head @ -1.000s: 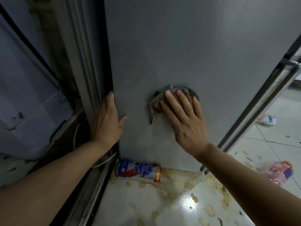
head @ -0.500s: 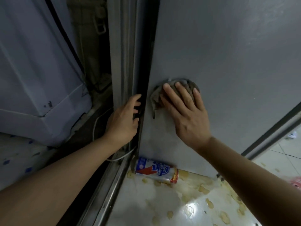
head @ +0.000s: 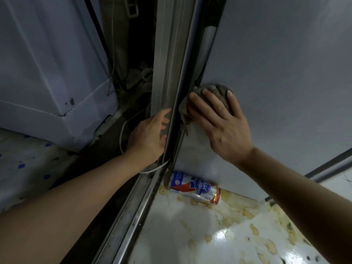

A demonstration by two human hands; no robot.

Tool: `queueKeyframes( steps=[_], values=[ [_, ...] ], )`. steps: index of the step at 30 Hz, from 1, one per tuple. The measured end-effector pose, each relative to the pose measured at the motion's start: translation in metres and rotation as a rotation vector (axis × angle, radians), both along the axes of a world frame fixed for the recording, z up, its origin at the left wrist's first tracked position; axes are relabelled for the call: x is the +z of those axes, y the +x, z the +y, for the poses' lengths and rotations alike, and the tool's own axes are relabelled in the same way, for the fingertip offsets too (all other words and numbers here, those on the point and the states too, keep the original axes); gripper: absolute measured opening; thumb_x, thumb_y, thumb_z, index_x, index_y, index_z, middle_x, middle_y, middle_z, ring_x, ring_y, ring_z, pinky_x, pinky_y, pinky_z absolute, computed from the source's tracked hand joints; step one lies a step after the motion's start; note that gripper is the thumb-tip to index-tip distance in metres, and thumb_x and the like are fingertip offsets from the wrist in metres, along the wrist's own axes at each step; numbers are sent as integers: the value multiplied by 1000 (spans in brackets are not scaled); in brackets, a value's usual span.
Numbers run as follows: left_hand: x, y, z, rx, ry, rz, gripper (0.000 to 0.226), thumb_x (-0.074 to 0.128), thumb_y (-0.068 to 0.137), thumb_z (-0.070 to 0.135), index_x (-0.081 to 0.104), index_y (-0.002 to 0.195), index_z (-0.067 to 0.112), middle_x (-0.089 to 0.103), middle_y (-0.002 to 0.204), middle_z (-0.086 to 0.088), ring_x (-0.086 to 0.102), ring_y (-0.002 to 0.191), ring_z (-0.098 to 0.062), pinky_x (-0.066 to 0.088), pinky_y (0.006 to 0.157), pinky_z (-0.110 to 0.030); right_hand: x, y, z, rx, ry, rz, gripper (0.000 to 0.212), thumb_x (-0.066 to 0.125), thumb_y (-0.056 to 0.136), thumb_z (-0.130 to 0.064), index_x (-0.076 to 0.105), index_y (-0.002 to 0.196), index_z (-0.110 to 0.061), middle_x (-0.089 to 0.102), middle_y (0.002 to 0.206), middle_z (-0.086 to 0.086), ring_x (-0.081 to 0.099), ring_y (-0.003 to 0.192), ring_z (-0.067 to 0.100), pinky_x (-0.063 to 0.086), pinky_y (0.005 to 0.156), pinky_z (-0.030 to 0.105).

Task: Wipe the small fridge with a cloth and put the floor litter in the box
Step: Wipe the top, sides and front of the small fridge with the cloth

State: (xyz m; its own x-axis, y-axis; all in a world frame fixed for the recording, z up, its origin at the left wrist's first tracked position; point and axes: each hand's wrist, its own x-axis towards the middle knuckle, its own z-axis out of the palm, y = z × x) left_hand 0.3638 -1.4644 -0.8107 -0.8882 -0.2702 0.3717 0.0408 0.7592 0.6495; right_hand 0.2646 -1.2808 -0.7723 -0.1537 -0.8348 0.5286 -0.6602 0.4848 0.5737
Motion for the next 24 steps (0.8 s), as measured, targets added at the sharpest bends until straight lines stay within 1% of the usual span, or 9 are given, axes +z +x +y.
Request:
queueKeyframes(
  steps=[2,7,9,11,13,16,18,21,24],
  values=[
    [-6,-2,-1,28,12,-3,64,59,81,-3,38,139,14,59,120,-4,59,104,-18,48,91,-33,-11,-2,-2,11,29,19,49,19,97,-16,36,143,-17,33,151,4,20,140,26,1,116,45],
    [-23,0,-1,28,7,-35,64,58,81,-4,39,139,16,60,120,-4,60,104,-17,48,91,-35,-76,-2,3,-18,383,-56,64,37,85,-18,19,147,-20,17,156,3,9,144,24,-9,116,44],
    [-26,0,2,8,1,-38,63,58,81,-5,40,138,15,60,120,-4,60,105,-17,48,92,-34,-93,2,5,-52,521,-113,76,42,82,-20,4,147,-21,0,157,5,-6,143,24,-13,116,45],
    [-29,-2,7,-15,0,-58,64,58,82,-6,40,139,16,60,122,-4,59,106,-17,47,92,-32,-106,8,8,-80,685,-195,78,37,89,-22,-19,144,-21,-25,151,5,-27,136,24,-22,108,44],
    [-30,-4,13,-35,0,-73,64,58,82,-5,39,139,16,58,124,-4,58,108,-18,46,93,-31,-114,11,11,-115,774,-262,79,35,93,-22,-30,140,-20,-36,145,4,-36,131,22,-26,104,41],
    [-29,-9,20,-49,-4,-96,64,58,83,-2,37,140,18,56,128,-3,57,111,-17,43,92,-26,-113,7,20,-70,696,-246,74,29,85,-23,-14,146,-23,-25,150,1,-28,136,20,-27,110,38],
    [-26,-14,27,-60,-12,-84,63,59,84,1,36,140,17,56,128,-5,57,111,-18,42,90,-27,-97,2,34,-44,488,-138,79,46,80,-18,6,148,-22,-1,156,1,-5,145,21,-13,115,38],
    [-23,-21,37,-54,17,-27,59,57,83,0,38,138,13,59,123,-9,60,107,-23,47,88,-31,-61,-4,64,-35,126,-36,59,36,90,-12,25,147,-19,21,154,-2,19,142,20,2,116,39],
    [-32,-29,43,-3,12,-16,64,61,82,4,35,139,16,61,116,-12,62,100,-30,53,82,-45,-54,-10,84,-53,19,-15,52,33,95,-11,30,146,-18,25,154,-1,18,143,22,6,116,40]
  ],
)
